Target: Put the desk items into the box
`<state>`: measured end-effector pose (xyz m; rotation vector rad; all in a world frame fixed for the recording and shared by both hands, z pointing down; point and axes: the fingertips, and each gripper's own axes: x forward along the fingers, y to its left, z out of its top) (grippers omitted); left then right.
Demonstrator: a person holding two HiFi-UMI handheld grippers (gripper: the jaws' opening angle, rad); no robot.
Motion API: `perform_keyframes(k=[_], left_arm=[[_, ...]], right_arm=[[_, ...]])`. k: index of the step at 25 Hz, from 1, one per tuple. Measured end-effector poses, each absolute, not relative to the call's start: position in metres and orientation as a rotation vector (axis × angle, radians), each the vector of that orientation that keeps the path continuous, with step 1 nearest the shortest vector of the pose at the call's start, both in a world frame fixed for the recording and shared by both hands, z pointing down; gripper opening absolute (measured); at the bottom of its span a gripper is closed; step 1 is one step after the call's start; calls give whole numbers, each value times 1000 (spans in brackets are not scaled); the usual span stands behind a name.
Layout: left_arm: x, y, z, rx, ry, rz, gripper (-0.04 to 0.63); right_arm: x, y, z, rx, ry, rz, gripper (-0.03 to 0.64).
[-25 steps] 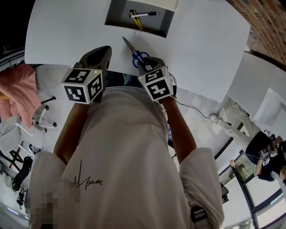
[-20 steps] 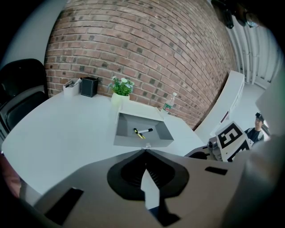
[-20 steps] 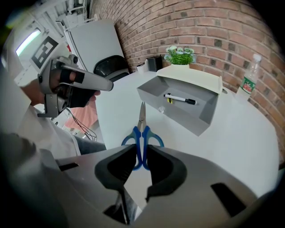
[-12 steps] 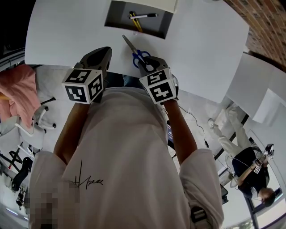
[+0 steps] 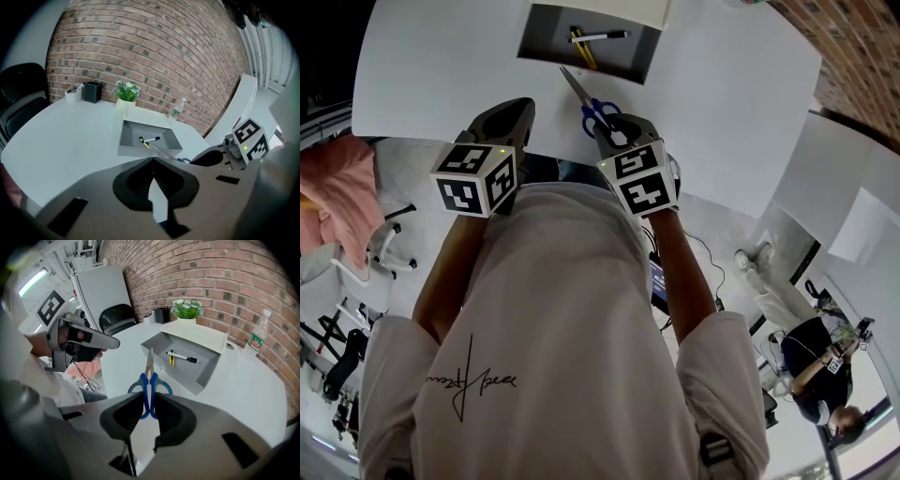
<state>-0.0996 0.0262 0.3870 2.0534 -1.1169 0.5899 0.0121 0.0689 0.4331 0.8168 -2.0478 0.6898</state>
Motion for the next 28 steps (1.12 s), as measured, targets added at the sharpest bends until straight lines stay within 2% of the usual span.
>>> perform_keyframes(k=[28], left_arm=[[-112,20,388,2039,-1122,599,5]], right_arm=[[20,23,417,874,-2054,624,94]])
